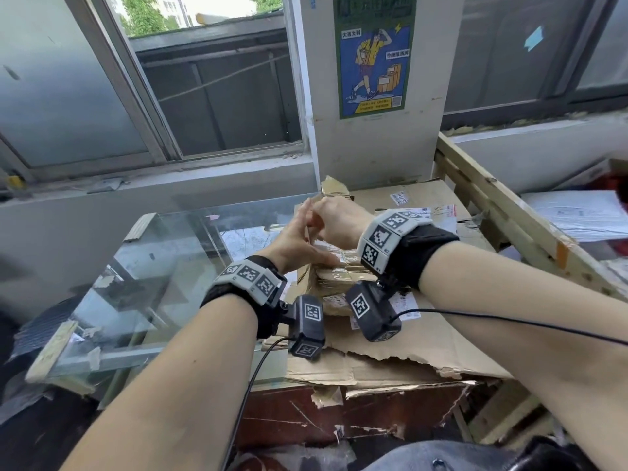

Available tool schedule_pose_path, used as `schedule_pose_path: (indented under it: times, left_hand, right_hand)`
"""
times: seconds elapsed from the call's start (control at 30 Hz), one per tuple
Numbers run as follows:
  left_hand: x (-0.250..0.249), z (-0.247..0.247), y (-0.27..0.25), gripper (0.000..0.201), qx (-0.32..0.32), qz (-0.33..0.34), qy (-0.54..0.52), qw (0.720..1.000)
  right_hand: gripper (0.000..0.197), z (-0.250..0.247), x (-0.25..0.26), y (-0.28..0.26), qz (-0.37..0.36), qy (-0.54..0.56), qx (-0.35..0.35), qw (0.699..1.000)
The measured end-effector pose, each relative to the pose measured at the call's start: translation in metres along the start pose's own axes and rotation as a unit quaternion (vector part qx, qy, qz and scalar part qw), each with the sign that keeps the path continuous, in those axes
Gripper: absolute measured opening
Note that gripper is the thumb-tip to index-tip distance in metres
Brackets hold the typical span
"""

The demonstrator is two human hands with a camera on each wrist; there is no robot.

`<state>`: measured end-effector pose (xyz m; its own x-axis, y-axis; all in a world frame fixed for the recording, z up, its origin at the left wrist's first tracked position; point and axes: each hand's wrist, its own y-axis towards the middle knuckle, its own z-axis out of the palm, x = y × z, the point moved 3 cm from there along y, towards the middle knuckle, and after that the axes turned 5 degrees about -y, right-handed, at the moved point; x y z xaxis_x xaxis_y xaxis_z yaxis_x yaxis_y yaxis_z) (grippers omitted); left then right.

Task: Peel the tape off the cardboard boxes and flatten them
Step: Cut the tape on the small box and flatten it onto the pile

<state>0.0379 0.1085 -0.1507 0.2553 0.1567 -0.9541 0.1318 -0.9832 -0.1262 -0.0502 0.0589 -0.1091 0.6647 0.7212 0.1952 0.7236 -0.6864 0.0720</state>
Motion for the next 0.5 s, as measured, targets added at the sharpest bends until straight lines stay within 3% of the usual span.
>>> schedule_pose_path:
  times: [0.13,0.23,0.5]
  left_hand:
    - [0.004,0.0,0.003,0.124,-0.001,0.001,0.019,1.0]
    - [0.005,-0.001,0.004,0.126,0.002,-0.009,0.012,1.0]
    - [0.009,-0.007,0.009,0.117,-0.018,0.008,0.03,0.999]
  right_hand:
    - [0.028,0.001,-0.004,0.002,0.01,0.026,-0.02,0.999]
    - [0.009,0.0,-0.003,0.004,-0.004,0.001,-0.036,0.999]
    - [0.026,-0.005,-0.004,-0.006,-0.048,0.088,-0.009,0.995]
